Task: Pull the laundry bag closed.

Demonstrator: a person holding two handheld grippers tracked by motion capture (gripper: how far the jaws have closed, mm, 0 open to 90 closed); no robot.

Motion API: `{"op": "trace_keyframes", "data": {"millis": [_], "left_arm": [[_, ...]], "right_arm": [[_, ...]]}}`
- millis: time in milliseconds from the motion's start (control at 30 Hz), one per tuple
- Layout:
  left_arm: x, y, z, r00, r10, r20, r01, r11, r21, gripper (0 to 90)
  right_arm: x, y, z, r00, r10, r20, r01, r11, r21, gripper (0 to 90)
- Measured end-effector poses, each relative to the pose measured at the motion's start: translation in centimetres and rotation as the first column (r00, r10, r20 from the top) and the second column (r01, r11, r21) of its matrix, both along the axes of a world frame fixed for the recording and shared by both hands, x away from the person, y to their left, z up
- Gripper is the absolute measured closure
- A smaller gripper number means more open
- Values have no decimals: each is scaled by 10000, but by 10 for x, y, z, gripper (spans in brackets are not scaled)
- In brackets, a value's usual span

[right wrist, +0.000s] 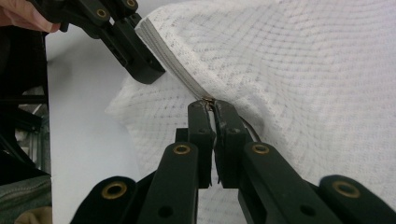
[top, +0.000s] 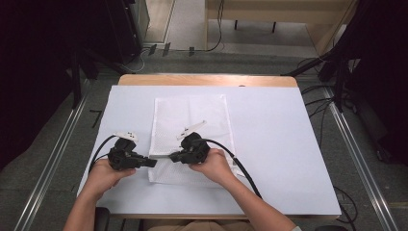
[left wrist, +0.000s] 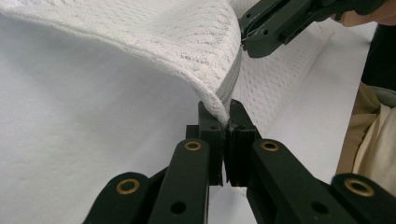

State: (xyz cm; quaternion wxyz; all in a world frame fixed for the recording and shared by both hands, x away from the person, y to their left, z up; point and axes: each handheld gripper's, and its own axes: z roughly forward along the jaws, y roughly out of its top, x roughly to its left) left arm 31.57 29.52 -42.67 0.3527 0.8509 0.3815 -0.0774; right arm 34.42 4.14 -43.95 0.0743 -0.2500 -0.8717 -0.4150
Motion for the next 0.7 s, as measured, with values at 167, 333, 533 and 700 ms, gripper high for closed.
{"op": "trace_keyframes", "data": {"millis": [167, 333, 533, 700], "left_arm": [[0, 0, -1, 10000, 2, -40, -2, 10000, 14, 882], [0, 0, -1, 10000, -43, -73, 43, 10000, 17, 882], [0, 1, -1, 10000, -49, -46, 49, 10000, 5, 881], [0, 0, -1, 9999, -115, -53, 115, 9999, 29, 882]], "right_arm": [[-1, -3, 1, 10000, 32, 4, -32, 10000, -34, 884], [0, -8, 1, 10000, -51, -33, 50, 9999, -139, 884], [-5, -13, 4, 9999, -62, 141, 64, 9998, -185, 884], [-3, -20, 3, 9998, -212, 48, 213, 9997, -149, 884]]}}
